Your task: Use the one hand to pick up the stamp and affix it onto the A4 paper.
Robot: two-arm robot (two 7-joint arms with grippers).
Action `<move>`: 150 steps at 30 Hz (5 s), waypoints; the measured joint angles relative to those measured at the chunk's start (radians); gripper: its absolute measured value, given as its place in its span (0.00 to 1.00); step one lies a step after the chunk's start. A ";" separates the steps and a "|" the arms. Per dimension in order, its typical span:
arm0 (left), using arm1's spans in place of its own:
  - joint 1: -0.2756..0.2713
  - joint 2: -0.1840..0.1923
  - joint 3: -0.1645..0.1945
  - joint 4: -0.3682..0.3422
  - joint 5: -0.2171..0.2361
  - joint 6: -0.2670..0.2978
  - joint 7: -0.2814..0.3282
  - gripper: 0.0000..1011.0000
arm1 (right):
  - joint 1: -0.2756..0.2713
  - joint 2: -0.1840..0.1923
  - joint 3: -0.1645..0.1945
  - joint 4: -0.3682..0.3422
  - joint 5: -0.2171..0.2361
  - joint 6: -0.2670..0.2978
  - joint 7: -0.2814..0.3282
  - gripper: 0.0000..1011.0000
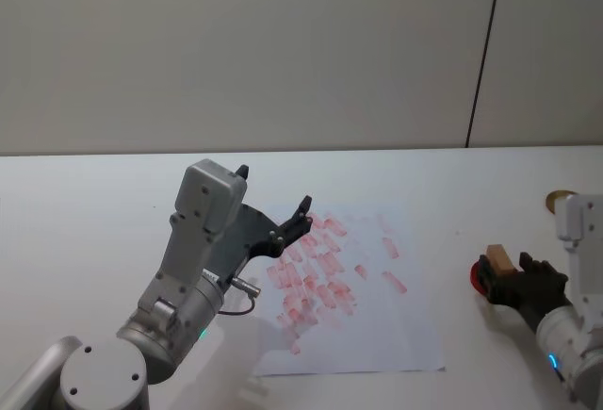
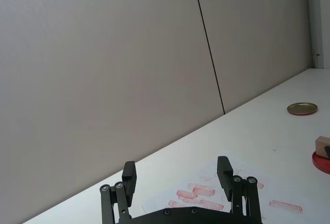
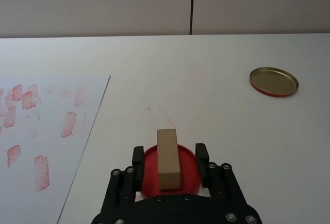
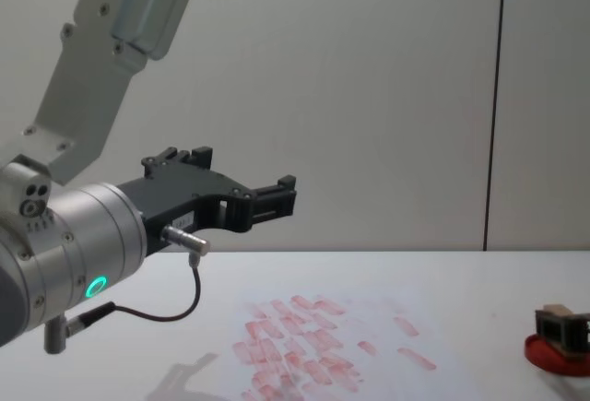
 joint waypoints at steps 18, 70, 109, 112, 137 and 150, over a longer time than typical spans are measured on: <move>0.000 0.000 0.000 0.000 0.000 0.000 0.000 0.98 | 0.006 -0.016 -0.003 0.020 -0.036 0.020 -0.030 0.22; 0.000 0.000 0.000 0.000 0.000 0.000 0.000 0.98 | 0.002 -0.052 -0.014 -0.146 -0.081 0.029 0.050 0.22; 0.000 0.000 0.000 0.000 0.000 0.000 0.000 0.98 | 0.196 -0.211 -0.103 0.167 -0.176 0.246 0.222 0.22; 0.000 0.000 0.000 0.000 0.000 0.000 0.000 0.98 | 0.203 -0.216 -0.103 0.177 -0.176 0.259 0.217 0.22; 0.000 0.000 0.000 0.000 0.000 0.000 0.000 0.98 | 0.226 -0.234 -0.090 0.221 -0.151 0.312 0.203 0.22; 0.000 0.000 0.000 0.000 0.000 0.000 0.000 0.98 | 0.204 -0.221 -0.088 0.163 -0.174 0.263 0.197 0.22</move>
